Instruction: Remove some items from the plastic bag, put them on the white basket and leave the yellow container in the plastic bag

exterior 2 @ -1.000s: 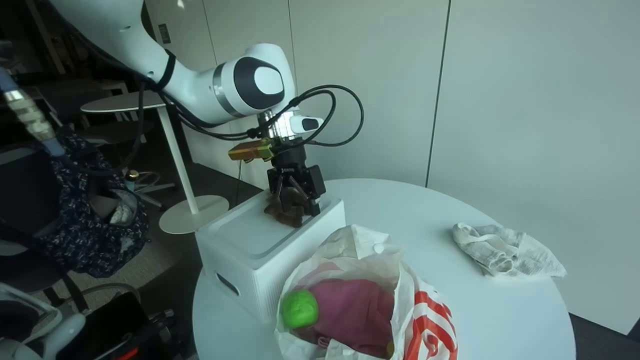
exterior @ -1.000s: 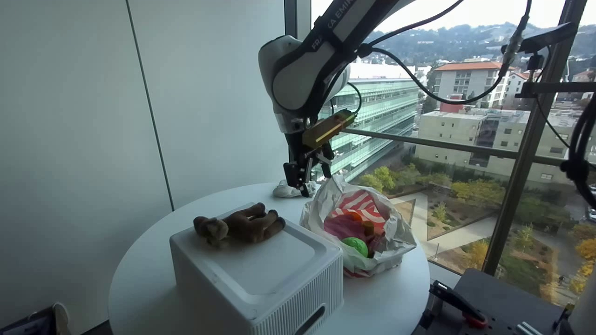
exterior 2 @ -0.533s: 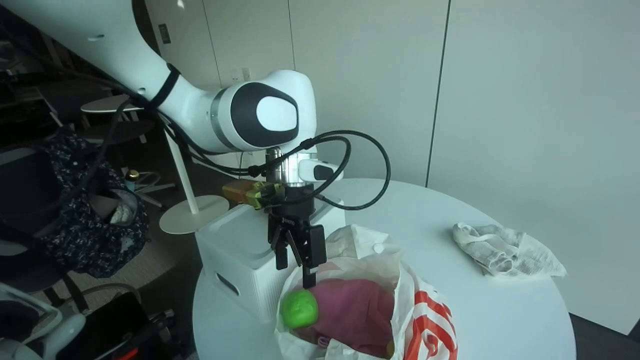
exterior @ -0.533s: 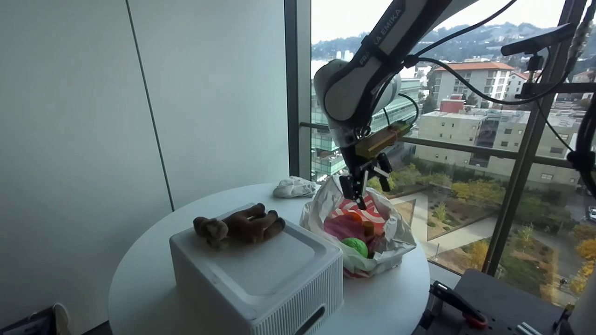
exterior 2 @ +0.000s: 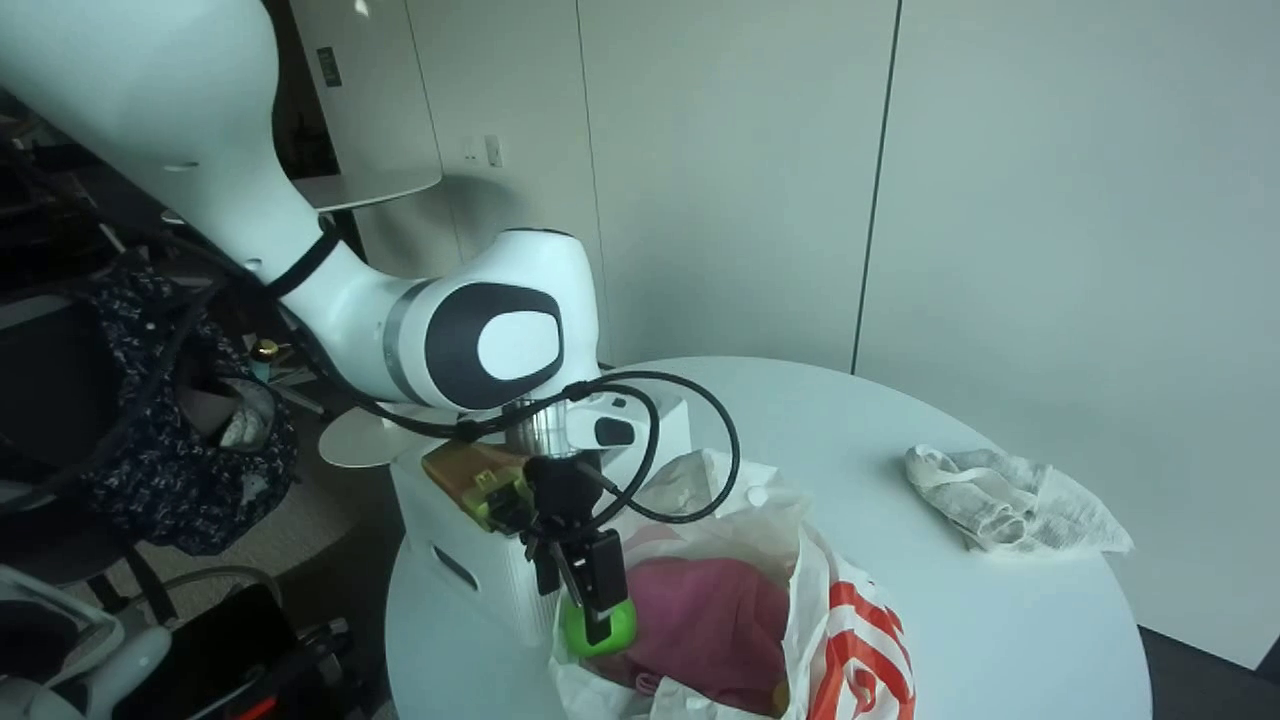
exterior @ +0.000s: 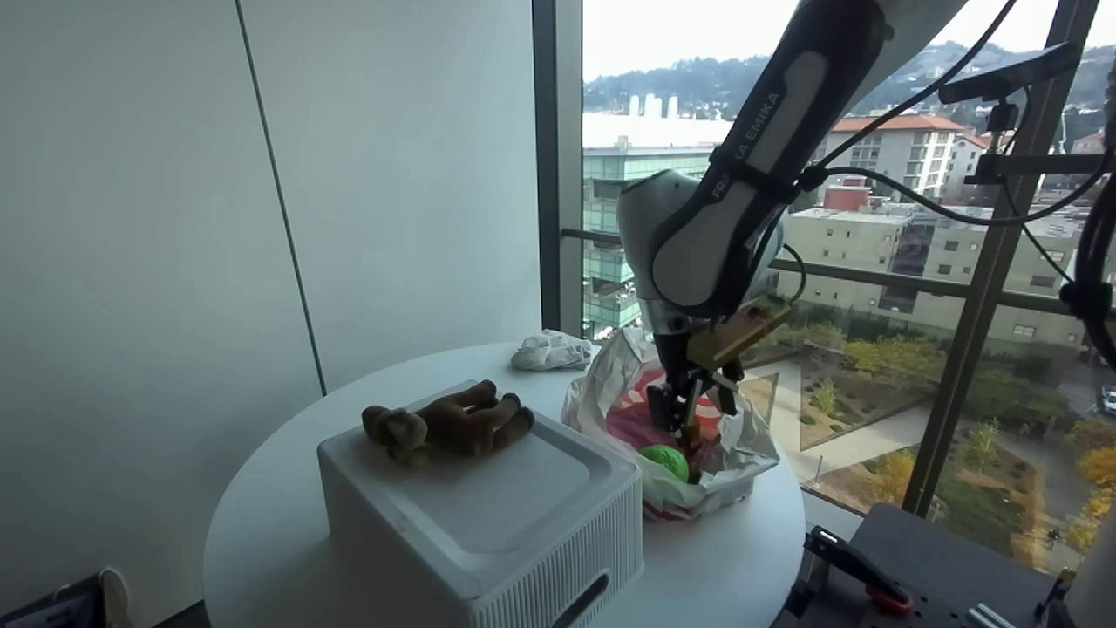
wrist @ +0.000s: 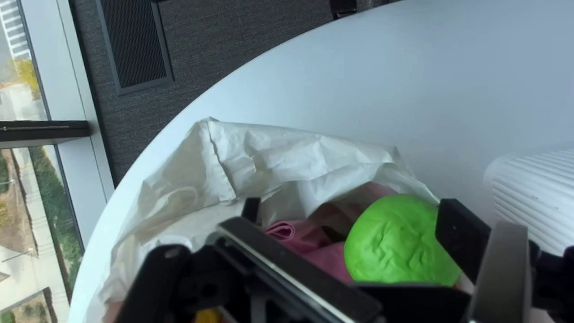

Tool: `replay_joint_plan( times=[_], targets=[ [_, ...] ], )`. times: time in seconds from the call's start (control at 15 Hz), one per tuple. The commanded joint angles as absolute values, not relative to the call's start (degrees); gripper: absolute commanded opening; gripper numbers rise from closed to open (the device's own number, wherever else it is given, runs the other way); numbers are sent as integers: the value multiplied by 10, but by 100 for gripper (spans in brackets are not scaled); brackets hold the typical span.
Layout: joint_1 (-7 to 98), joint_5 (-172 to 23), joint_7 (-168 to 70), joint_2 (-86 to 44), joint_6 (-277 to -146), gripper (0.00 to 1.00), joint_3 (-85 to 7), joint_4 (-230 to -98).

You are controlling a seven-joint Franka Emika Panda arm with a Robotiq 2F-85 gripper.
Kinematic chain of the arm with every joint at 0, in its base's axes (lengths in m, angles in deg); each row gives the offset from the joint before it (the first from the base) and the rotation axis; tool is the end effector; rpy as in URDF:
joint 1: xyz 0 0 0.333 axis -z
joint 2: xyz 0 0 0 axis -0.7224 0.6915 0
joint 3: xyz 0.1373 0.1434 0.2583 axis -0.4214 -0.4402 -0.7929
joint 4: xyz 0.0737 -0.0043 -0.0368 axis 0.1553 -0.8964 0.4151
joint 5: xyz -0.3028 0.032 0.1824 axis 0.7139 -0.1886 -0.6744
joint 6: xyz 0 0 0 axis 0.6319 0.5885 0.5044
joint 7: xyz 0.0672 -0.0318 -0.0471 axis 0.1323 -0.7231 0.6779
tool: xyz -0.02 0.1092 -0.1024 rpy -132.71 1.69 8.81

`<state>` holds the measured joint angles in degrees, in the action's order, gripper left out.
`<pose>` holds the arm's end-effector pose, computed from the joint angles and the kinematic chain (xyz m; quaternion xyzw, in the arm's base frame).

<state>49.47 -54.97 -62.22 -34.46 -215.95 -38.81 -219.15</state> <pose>0.3936 -0.0637 0.2287 0.9868 -0.0585 -0.0893 0.1220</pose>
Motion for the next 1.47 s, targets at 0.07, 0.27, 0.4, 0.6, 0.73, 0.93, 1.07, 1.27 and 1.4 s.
replay_joint_plan(
  times=[0.07,0.27,0.4,0.6,0.73,0.93,1.07,1.27,1.4],
  targets=[
    [489,-468,-683,-296,-2253,100,-372,-2199],
    [479,-415,-709,-259,-2287,100,-353,-2187],
    [474,-409,-710,-236,-2302,100,-345,-2177],
    [463,-426,-700,-213,-2315,100,-343,-2165],
    [454,-440,-693,-206,-2322,100,-347,-2159],
    [442,-474,-678,-204,-2329,100,-355,-2153],
    [431,-494,-673,-203,-2334,100,-355,-2148],
    [420,-504,-675,-184,-2347,100,-349,-2138],
    [417,-516,-674,-170,-2360,100,-347,-2133]
  ],
)
